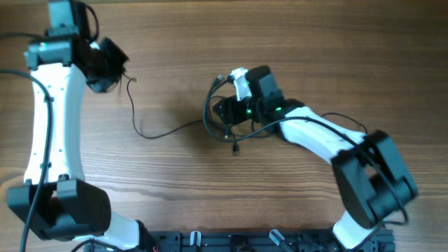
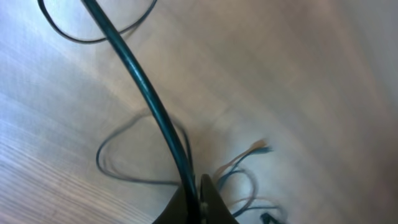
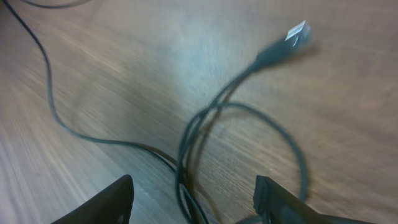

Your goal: Untangle cables

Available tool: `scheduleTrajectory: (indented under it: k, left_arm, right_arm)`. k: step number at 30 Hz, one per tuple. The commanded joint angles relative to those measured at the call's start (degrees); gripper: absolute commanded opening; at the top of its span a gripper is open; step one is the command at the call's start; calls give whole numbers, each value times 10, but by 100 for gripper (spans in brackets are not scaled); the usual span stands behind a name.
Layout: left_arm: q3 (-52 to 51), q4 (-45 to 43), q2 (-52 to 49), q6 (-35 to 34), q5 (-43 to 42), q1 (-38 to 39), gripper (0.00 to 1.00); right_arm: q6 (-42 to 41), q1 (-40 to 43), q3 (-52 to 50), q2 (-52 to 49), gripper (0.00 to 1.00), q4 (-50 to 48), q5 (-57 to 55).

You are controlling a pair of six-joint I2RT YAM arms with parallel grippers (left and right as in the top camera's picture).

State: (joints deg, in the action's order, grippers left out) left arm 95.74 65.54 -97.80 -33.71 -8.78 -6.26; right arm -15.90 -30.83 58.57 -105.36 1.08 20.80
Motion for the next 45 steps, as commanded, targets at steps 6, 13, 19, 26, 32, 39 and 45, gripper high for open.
scheduleTrajectory:
  k: [6,13,19,26,32,39,45]
  left_arm:
    - [-215,-113,3,-28,-92,35,4]
    - [-268,-139,3,-60,-91,22,4]
    - [-268,-139,3,-60,-81,22,4]
    - [-270,-132,3,-60,-81,24,4]
    - [-272,-135,3,-55,-31,18,4]
    - [-188,-134,18,-55,54,-108,4]
    - [-30,-111,18,3,61,-226,4]
  right_arm:
    - [-39,-53,25,-57,80,-44,-105]
    - [9,-106,67,-105,75,-35,-224]
    - [57,-140,197,-191,55,92,-321]
    - [-11,-119,212,-197,4,184,-351]
    - [-42,-15,231,-105,4,275,-384]
    - [-39,212,231,24,4,421,-384]
    - [-51,388,228,29,4,466,-332]
